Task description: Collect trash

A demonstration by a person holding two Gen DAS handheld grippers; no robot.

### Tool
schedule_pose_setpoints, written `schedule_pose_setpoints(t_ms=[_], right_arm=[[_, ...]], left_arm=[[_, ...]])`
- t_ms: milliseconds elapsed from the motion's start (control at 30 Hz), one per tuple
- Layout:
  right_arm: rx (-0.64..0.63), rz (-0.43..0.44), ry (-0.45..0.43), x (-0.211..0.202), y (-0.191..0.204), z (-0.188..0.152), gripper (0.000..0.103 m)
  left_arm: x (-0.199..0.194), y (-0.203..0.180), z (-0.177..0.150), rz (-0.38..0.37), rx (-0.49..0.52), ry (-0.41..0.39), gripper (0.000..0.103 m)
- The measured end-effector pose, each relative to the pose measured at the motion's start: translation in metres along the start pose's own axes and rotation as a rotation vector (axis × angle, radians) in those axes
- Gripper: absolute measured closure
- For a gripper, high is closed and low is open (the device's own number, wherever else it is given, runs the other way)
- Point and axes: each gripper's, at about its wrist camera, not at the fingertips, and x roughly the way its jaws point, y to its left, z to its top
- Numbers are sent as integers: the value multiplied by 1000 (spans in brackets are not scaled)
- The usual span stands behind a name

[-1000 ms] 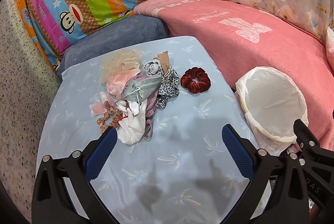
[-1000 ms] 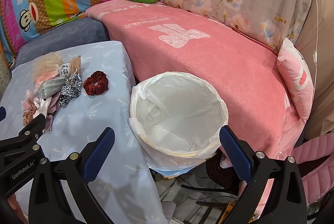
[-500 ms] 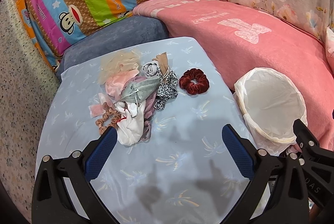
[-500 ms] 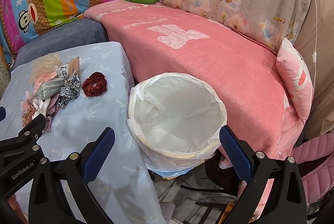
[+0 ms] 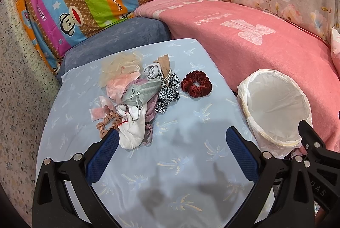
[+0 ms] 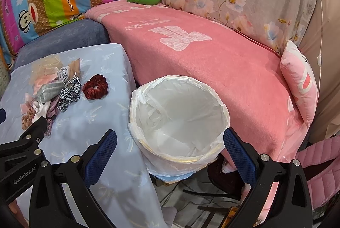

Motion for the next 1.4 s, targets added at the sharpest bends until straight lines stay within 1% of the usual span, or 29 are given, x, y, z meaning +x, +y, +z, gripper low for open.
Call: schedule_pose_setpoints(t_ms=[667, 1100, 1400], right_arm=[[-2, -2, 2, 0, -4, -1, 6], [-22, 0, 6, -2, 5, -4, 6], [-34, 5, 13, -6, 12, -8, 6]], left_arm=[[1, -1, -4, 1, -4, -9, 7], [4, 7, -13, -6, -20, 44, 7], [1, 14, -18, -6, -33, 57, 7]])
